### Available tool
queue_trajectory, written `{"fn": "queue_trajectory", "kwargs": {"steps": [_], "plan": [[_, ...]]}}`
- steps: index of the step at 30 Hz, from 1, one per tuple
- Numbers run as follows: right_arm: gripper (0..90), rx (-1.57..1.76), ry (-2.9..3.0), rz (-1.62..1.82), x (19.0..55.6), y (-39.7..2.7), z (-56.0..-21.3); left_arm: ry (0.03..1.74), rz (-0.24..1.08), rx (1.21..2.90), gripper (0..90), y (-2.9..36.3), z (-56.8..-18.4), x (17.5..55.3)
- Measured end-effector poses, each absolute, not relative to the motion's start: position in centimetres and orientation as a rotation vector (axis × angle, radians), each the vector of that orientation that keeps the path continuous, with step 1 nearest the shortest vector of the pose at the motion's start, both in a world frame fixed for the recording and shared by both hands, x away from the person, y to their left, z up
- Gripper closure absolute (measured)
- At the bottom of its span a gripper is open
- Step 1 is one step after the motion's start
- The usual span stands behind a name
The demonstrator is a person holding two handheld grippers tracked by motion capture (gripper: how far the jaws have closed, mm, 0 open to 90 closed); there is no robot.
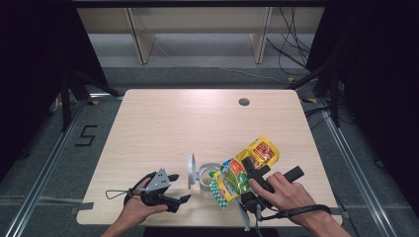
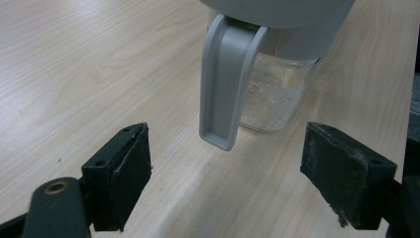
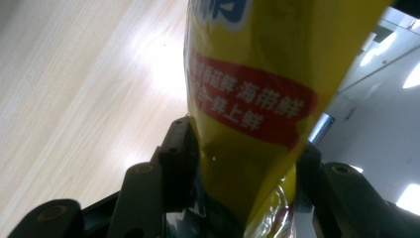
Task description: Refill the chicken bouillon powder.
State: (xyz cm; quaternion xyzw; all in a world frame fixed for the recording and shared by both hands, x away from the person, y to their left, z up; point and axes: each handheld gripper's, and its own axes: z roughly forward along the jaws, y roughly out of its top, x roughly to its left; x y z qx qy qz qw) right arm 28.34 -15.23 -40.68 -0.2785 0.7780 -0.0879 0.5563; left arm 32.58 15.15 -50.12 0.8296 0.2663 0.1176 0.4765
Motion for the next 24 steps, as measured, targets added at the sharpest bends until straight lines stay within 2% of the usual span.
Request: {"fn": "queue_trajectory", "kwargs": {"steps": [15,24], "plan": [[56.1,-0.621,1.829,-0.206,28.5,-15.26,-40.83,0.626,0.312,2.055,18.7,15.2,-49.99,32.77],[56.2,-0.73,1.752,-0.272,28.58,-14.66,-40.65,0.638,0.304,2.033,18.7,15.18,-50.06,32.59]]}}
